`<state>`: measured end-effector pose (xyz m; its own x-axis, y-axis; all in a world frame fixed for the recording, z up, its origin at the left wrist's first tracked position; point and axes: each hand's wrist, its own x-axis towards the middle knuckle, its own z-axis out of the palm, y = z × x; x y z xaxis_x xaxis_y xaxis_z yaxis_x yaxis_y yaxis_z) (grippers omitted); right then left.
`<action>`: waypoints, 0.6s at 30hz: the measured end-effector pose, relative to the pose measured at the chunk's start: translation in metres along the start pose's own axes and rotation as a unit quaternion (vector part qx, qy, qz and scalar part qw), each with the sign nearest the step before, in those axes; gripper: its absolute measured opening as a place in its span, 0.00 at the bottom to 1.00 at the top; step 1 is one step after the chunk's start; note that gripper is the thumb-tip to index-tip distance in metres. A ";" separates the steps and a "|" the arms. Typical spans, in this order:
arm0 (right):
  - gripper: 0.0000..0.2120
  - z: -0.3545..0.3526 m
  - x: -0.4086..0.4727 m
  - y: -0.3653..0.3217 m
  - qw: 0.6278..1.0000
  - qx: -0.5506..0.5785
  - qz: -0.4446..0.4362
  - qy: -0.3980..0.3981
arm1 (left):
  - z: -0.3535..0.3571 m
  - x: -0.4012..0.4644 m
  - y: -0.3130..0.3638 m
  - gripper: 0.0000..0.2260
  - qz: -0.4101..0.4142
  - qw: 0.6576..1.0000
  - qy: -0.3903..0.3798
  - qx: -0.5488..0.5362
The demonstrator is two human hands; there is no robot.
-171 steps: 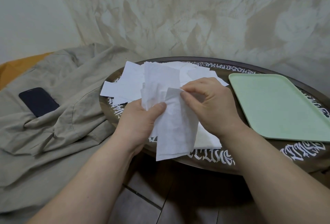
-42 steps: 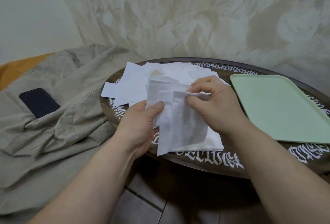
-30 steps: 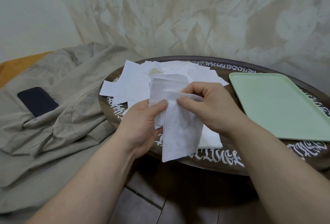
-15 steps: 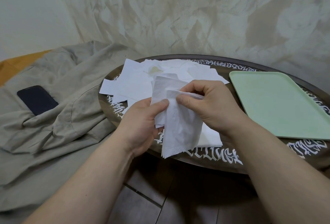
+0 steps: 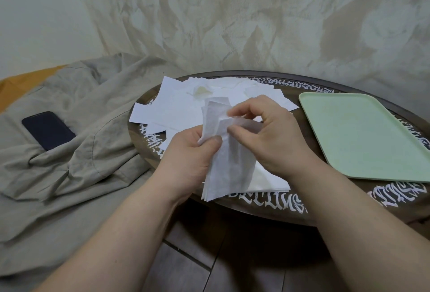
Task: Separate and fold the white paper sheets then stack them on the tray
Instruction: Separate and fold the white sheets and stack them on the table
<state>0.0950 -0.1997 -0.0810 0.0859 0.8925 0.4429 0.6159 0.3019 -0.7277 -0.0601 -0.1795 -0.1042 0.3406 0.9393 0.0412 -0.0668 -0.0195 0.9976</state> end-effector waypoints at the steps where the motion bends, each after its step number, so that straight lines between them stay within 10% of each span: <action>1: 0.09 0.001 0.000 0.000 0.999 -0.021 -0.024 0.000 | 0.000 0.000 0.000 0.10 0.005 1.000 0.002 0.018; 18: 0.04 -0.001 -0.002 0.003 0.994 -0.080 -0.066 -0.028 | -0.007 0.000 0.001 0.11 0.014 1.000 0.016 0.007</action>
<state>0.0974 -0.2009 -0.0831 -0.0450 0.8671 0.4961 0.7353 0.3649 -0.5710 -0.0671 -0.1769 -0.1040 0.3085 0.9489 0.0667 -0.0619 -0.0499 0.9968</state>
